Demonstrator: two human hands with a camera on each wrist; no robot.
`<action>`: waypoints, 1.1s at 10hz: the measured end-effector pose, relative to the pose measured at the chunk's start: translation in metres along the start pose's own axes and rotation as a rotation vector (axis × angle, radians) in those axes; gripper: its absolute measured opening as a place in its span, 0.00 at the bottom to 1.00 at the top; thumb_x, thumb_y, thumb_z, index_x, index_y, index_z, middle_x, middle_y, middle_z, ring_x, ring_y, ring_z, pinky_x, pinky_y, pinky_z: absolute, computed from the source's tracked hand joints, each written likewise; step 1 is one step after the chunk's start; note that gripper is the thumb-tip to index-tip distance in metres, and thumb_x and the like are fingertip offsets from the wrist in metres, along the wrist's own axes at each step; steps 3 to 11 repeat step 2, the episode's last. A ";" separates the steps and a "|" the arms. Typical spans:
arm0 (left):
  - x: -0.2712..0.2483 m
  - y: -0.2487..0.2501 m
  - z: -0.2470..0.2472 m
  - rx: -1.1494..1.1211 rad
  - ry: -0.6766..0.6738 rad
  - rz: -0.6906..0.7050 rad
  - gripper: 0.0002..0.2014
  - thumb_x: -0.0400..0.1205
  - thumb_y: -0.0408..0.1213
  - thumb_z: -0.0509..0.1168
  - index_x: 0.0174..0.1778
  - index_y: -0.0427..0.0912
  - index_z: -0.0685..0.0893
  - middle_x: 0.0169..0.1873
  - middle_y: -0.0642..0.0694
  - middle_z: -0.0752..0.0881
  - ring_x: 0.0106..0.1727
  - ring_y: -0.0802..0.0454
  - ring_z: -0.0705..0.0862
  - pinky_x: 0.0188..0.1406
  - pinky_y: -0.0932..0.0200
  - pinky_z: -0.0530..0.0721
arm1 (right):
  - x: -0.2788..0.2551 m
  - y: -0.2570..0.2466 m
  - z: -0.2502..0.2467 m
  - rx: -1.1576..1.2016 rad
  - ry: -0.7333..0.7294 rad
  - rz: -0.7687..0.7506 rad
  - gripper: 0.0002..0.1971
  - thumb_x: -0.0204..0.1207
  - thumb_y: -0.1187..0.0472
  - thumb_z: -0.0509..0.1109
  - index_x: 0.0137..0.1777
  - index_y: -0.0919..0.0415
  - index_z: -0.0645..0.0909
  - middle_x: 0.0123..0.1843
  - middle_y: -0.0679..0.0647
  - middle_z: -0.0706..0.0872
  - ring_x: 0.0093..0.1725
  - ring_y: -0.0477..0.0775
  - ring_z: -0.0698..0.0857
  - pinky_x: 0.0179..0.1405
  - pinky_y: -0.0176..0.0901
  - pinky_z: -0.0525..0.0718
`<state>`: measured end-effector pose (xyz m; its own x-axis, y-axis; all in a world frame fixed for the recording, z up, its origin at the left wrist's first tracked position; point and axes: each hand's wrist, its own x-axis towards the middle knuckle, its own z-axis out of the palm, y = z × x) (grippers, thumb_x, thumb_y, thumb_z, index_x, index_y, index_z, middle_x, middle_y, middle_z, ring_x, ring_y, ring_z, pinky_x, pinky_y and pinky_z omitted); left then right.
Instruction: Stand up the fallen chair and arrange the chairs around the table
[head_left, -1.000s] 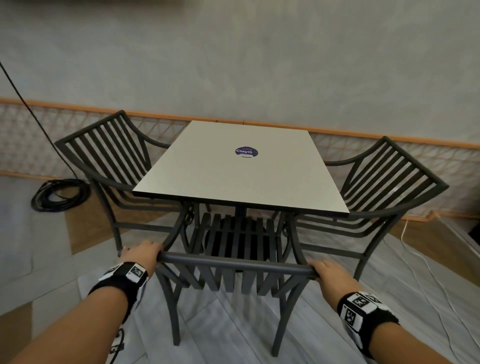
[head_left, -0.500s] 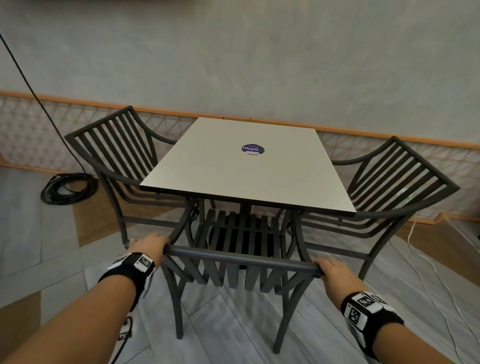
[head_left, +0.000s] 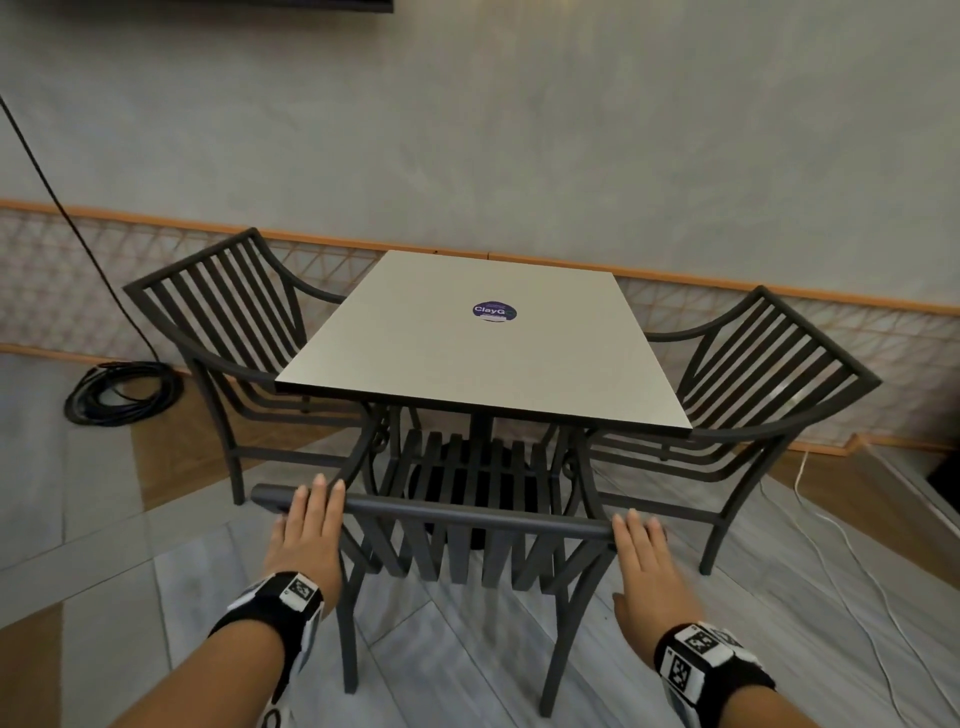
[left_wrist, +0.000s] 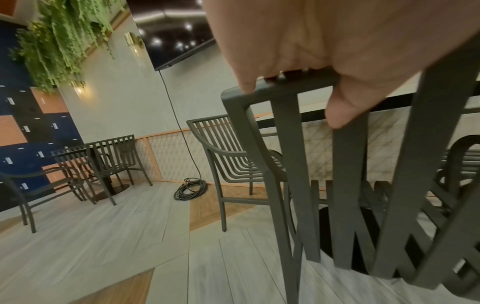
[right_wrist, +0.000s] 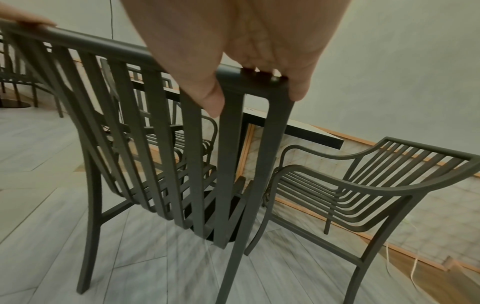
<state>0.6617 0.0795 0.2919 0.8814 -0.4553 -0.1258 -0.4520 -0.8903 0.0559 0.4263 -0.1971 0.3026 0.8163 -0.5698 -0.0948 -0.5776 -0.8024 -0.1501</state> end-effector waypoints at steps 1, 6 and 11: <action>-0.017 0.001 -0.001 -0.022 -0.111 0.018 0.45 0.80 0.24 0.57 0.83 0.46 0.33 0.84 0.42 0.30 0.86 0.43 0.38 0.87 0.45 0.46 | -0.013 -0.002 -0.002 -0.060 -0.062 -0.038 0.41 0.81 0.65 0.61 0.80 0.55 0.33 0.84 0.55 0.31 0.83 0.59 0.37 0.82 0.52 0.47; -0.042 -0.003 -0.005 0.068 -0.261 0.112 0.36 0.83 0.34 0.58 0.85 0.46 0.48 0.86 0.42 0.47 0.86 0.44 0.49 0.86 0.46 0.50 | -0.043 -0.006 -0.005 -0.120 -0.269 -0.212 0.28 0.83 0.60 0.59 0.82 0.56 0.55 0.86 0.55 0.41 0.84 0.61 0.45 0.82 0.55 0.49; -0.042 -0.003 -0.005 0.068 -0.261 0.112 0.36 0.83 0.34 0.58 0.85 0.46 0.48 0.86 0.42 0.47 0.86 0.44 0.49 0.86 0.46 0.50 | -0.043 -0.006 -0.005 -0.120 -0.269 -0.212 0.28 0.83 0.60 0.59 0.82 0.56 0.55 0.86 0.55 0.41 0.84 0.61 0.45 0.82 0.55 0.49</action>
